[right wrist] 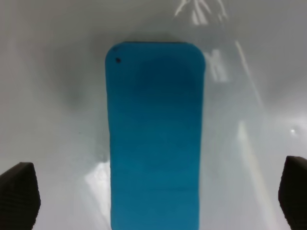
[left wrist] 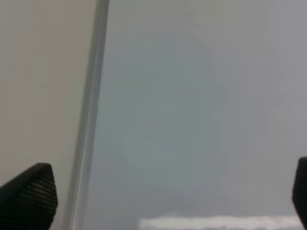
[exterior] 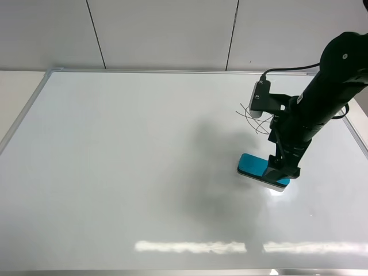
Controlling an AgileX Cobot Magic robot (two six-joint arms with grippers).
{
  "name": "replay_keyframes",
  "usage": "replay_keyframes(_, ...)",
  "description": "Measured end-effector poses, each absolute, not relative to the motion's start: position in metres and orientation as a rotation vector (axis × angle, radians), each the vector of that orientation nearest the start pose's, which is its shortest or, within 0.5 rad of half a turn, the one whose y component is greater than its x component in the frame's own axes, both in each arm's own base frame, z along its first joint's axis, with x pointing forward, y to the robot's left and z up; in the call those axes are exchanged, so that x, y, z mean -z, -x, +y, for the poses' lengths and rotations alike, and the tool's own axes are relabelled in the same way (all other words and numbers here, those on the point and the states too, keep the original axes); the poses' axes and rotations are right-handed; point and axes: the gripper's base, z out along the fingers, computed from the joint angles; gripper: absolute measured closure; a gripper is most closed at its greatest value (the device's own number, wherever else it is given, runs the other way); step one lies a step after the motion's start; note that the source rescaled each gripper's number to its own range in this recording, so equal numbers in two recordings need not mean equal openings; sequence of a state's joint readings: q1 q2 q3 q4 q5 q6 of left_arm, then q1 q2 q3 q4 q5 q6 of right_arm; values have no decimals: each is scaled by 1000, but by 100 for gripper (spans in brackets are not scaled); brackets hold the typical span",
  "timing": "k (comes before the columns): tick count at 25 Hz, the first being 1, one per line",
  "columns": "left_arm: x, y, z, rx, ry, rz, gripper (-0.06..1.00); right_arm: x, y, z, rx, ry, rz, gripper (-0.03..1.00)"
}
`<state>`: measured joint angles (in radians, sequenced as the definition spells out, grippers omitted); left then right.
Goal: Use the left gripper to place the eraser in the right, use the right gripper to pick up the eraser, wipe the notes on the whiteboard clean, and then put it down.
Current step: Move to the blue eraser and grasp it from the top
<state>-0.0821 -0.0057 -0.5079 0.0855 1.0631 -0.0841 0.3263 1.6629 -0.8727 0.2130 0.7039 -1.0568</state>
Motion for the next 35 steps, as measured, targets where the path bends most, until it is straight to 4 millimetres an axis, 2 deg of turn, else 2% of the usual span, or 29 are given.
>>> replay_keyframes(15,-279,6,7,3,7,2030,-5,-150,-271,118,-59,1703,2376,-3)
replay_keyframes(27,-280,6,7,4,7,2029,-5,-133,-273,119,-88,1705,2432,-3)
replay_keyframes(35,-280,6,7,4,7,2029,-5,-132,-274,119,-85,1699,2427,-3)
